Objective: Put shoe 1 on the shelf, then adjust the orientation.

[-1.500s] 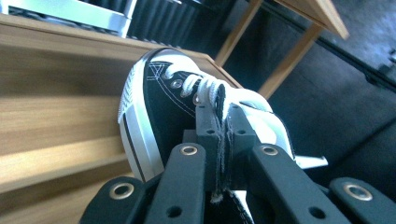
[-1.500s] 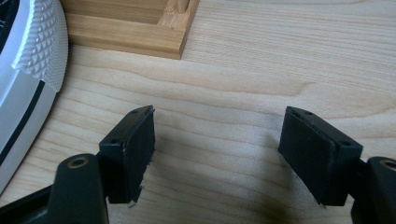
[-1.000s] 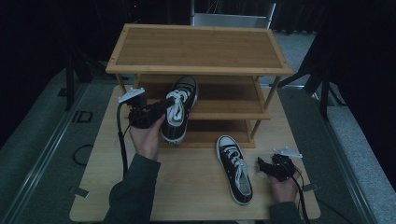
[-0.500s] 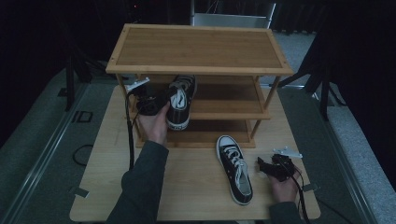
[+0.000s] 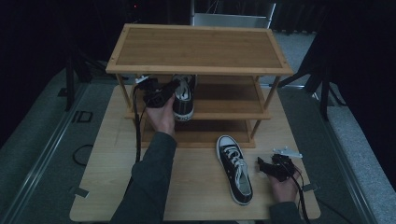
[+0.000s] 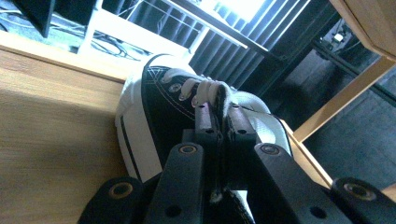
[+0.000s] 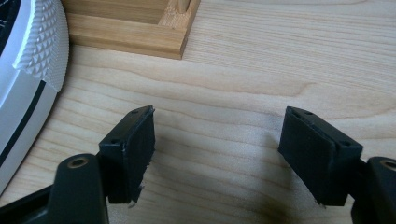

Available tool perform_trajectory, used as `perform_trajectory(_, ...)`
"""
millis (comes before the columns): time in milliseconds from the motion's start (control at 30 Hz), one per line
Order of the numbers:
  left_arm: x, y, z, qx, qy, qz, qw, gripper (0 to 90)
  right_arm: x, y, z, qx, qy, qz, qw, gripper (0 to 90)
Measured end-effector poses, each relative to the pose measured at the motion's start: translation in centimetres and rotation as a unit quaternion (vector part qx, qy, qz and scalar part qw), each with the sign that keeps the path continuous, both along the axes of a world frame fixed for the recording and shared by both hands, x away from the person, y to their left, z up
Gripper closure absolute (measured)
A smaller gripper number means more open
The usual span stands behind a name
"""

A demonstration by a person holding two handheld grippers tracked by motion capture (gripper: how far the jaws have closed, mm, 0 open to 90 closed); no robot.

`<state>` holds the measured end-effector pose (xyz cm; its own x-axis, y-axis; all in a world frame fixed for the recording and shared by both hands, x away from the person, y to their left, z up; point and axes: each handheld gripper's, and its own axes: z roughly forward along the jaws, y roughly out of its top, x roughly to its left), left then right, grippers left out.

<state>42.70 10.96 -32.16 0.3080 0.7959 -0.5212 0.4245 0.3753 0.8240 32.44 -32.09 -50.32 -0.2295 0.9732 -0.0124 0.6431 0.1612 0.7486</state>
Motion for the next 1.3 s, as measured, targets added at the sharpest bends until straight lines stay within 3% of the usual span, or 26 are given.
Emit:
perform_trajectory(167, 0.2, -0.1, -0.2, -0.009, -0.002, 0.01, 0.9999, 86.3, 0.0, 0.0, 0.0, 0.0, 0.0, 0.0, 1.0, 26.4)
perform_trajectory(300, 0.2, -0.1, -0.3, -0.002, -0.006, 0.012, 0.9999, 83.0, 0.0, 0.0, 0.0, 0.0, 0.0, 0.0, 1.0, 26.4)
perform_trajectory(333, 0.2, -0.1, -0.3, 0.003, -0.003, 0.015, 0.9999, 77.2, 0.0, 0.0, 0.0, 0.0, 0.0, 0.0, 1.0, 26.4)
perform_trajectory(367, 0.0, 0.3, -0.4, 0.021, 0.0, 0.009, 0.9997, 74.0, 0.0, 0.0, 0.0, 0.0, 0.0, 0.0, 1.0, 26.4)
perform_trajectory(500, -0.4, 0.4, -0.4, 0.037, -0.006, 0.008, 0.9993, 66.2, 0.0, 0.0, 0.0, 0.0, 0.0, 0.0, 1.0, 26.4)
perform_trajectory(600, -1.6, 0.3, 0.0, 0.029, -0.022, 0.005, 0.9993, 63.6, 0.0, 0.0, 0.0, 0.0, 0.0, 0.0, 1.0, 26.4)
perform_trajectory(633, -2.0, 0.7, 0.1, 0.05, -0.025, -0.007, 0.9984, 63.0, 0.0, 0.0, 0.0, 0.0, 0.0, 0.0, 1.0, 26.4)
perform_trajectory(700, -2.4, 0.7, 0.2, 0.038, -0.034, -0.001, 0.9987, 62.0, 0.0, 0.0, 0.0, 0.0, 0.0, 0.0, 1.0, 26.4)
perform_trajectory(933, -4.8, 2.0, 0.5, 0.074, -0.042, -0.009, 0.9963, 57.4, 0.0, 0.0, 0.0, 0.0, 0.0, 0.0, 1.0, 26.4)
perform_trajectory(1033, -5.5, 2.1, 0.5, 0.097, -0.049, -0.013, 0.9939, 56.3, 0.0, 0.0, 0.0, 0.0, 0.0, 0.0, 1.0, 26.4)
perform_trajectory(1300, -7.5, 2.6, 0.0, 0.116, -0.058, -0.019, 0.9914, 53.3, 0.0, 0.0, 0.0, 0.0, 0.0, 0.0, 1.0, 26.4)
